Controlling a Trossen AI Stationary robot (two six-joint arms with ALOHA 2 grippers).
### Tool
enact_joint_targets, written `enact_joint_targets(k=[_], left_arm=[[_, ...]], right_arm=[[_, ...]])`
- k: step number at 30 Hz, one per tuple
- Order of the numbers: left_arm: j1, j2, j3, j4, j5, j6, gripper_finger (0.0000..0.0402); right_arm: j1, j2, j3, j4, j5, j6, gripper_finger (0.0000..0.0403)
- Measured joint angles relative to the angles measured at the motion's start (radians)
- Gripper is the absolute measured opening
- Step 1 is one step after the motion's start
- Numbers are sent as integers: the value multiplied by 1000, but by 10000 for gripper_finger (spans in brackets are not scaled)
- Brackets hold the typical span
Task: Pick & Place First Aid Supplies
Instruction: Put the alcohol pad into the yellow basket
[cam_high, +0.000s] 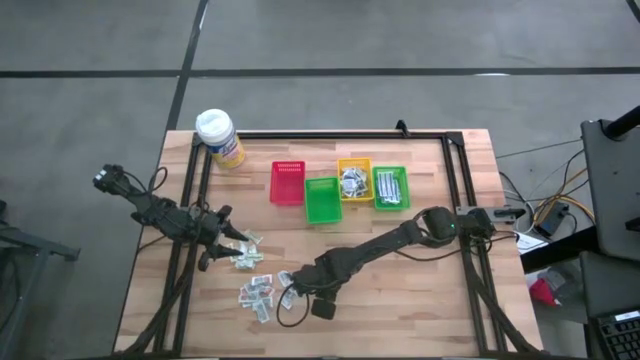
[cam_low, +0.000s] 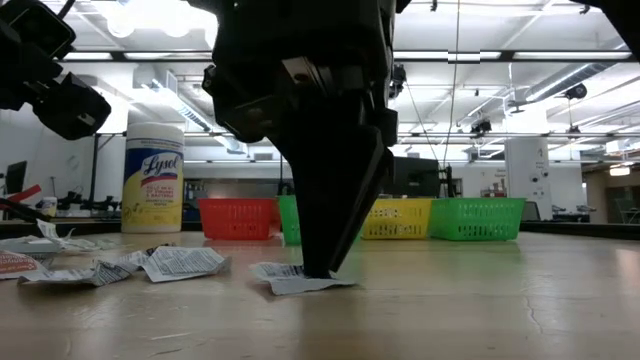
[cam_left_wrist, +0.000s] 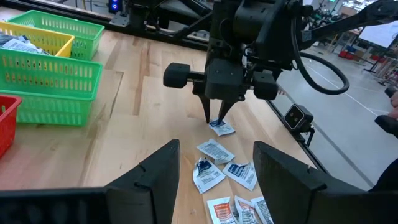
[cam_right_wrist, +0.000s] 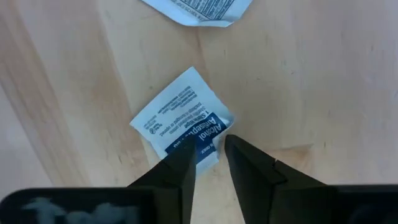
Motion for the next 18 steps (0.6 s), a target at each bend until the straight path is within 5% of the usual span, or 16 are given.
enact_joint_targets(k=[11, 18], left_arm=[[0, 0, 0, -4, 0, 0, 197], [0, 0, 0, -22, 0, 0, 197]], right_arm=[[-1, 3, 0, 1, 12, -1, 17], [-1, 3, 0, 0, 13, -5, 9]])
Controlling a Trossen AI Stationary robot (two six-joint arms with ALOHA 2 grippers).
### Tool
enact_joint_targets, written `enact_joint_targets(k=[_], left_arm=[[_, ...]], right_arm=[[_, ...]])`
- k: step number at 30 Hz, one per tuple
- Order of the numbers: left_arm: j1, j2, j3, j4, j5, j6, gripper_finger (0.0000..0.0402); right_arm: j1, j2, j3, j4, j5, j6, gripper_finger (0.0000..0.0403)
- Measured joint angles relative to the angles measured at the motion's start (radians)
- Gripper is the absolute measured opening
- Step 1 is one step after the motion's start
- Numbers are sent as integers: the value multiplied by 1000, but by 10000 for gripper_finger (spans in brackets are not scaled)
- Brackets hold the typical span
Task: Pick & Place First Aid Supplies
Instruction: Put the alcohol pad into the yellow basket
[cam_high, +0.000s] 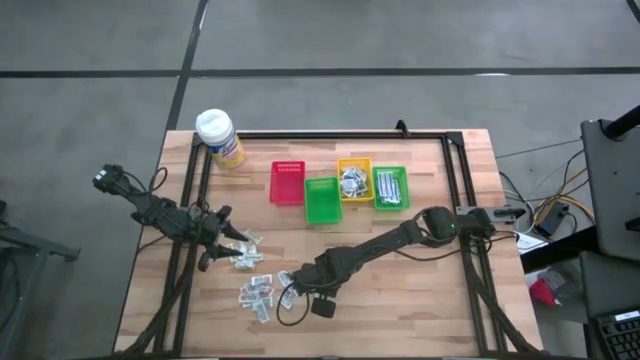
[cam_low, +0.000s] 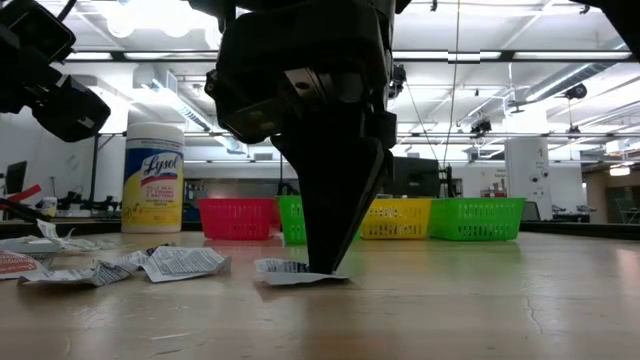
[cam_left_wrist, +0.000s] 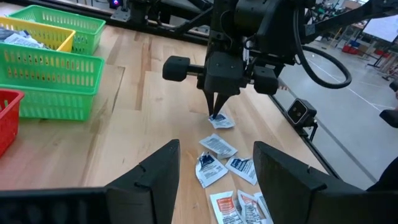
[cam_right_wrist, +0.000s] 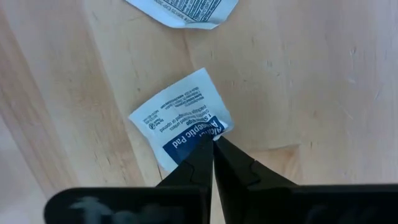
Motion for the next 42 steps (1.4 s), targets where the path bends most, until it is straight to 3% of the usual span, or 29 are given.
enact_joint_targets(k=[10, 25, 36, 42], left_arm=[[0, 0, 0, -2, 0, 0, 197], [0, 0, 0, 0, 0, -3, 197], [0, 0, -2, 0, 0, -5, 197], [0, 0, -7, 2, 0, -9, 197]], right_arm=[[-2, -15, 40, -98, 11, -5, 8], [-1, -58, 396, -511, -2, -61, 8], [0, -227, 377, -583, 4, -44, 8], [0, -285, 377, -612, 77, -42, 8]])
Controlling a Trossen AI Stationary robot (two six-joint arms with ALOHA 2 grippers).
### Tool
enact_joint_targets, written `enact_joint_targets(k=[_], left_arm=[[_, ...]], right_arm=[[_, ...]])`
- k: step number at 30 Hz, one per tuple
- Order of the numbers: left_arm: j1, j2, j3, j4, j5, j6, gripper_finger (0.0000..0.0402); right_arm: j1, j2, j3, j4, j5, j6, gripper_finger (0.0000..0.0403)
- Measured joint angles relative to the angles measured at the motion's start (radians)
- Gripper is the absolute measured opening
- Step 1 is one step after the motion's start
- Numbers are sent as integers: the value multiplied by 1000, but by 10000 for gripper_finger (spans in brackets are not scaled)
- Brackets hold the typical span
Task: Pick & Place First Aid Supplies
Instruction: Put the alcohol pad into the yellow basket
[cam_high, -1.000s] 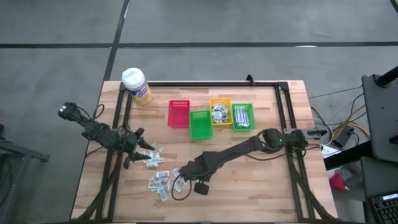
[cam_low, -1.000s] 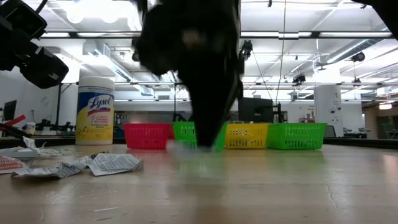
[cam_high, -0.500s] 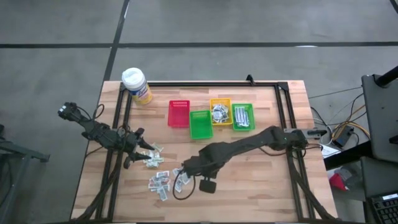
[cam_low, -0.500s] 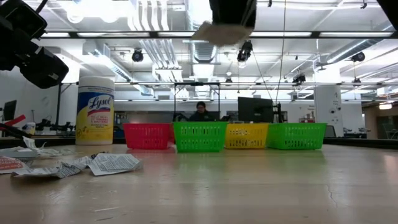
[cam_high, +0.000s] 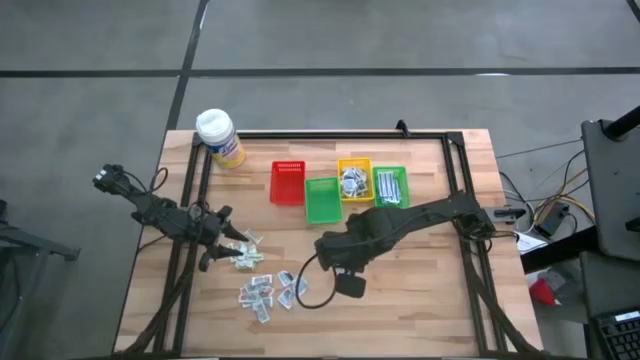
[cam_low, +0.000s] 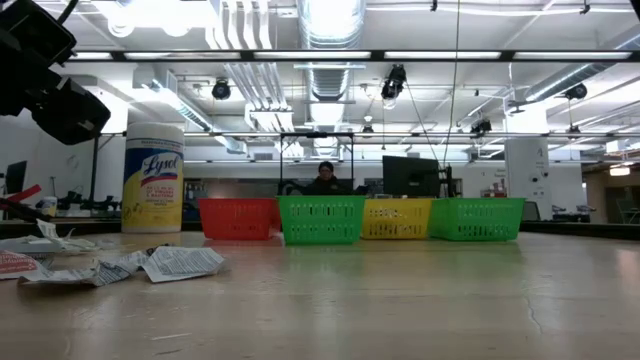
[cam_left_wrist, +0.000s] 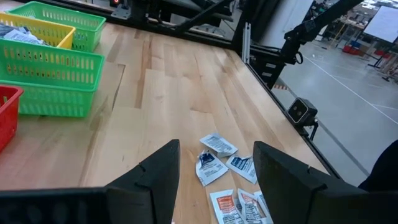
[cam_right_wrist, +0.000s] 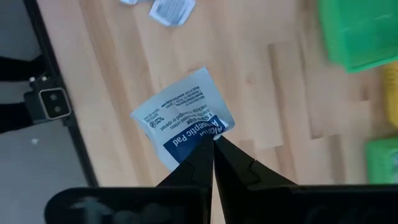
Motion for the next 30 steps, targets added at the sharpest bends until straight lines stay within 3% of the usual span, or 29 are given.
enact_joint_targets(k=[16, 25, 30], left_arm=[[0, 6, -27, 84, 0, -20, 197], [0, 5, -30, 145, -1, 6, 197], [0, 5, -30, 187, -1, 41, 197]], right_arm=[[-21, -41, -1, 0, 264, -130, 8], [-118, -41, -4, 0, 366, -210, 8], [-193, -42, -7, 0, 369, -268, 8]])
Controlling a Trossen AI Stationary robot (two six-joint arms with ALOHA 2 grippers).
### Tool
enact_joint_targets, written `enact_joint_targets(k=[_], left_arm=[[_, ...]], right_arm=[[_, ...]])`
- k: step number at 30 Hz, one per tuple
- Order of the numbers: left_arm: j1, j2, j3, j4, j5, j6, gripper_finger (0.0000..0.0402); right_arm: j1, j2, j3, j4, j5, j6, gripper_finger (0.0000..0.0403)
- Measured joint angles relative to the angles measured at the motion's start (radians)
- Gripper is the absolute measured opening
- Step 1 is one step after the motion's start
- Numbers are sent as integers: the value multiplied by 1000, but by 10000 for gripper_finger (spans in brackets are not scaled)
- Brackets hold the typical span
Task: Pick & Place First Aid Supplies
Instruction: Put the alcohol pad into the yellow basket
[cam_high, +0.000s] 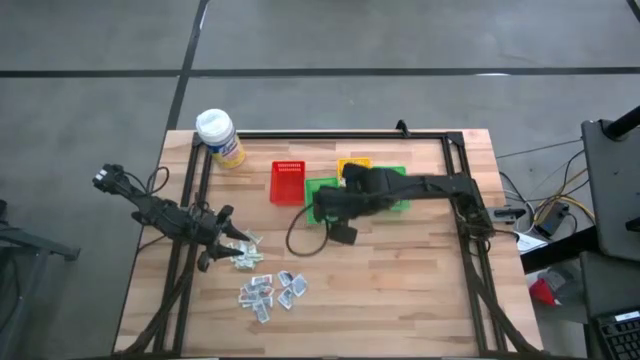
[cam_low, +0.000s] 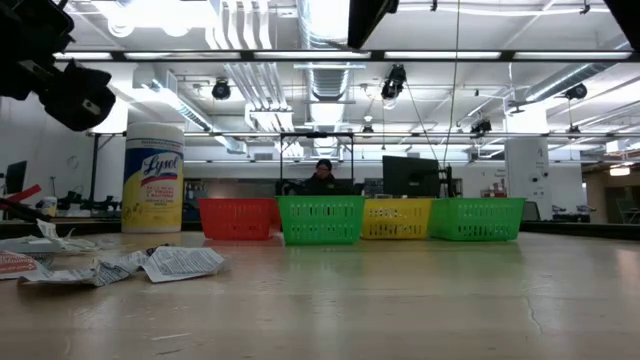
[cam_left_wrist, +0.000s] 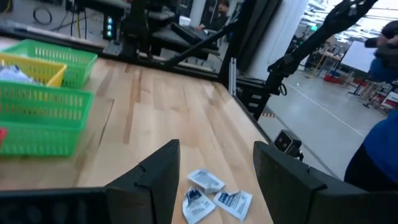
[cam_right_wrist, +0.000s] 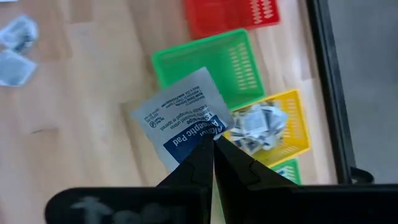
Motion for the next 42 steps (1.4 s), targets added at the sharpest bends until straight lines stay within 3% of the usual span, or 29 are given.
enact_joint_targets(k=[8, 30, 37, 42], left_arm=[[0, 0, 1, 59, -8, 97, 197], [0, -1, -29, 68, -51, 104, 197], [0, -1, -29, 67, -51, 104, 197], [0, -1, -29, 67, -57, 104, 197]], right_arm=[[-116, 0, -17, 0, 15, -56, 8], [-388, 0, -116, 1, 30, -174, 8], [-446, 0, -142, 0, 9, -266, 8], [-481, 0, -180, 0, -65, -353, 8]])
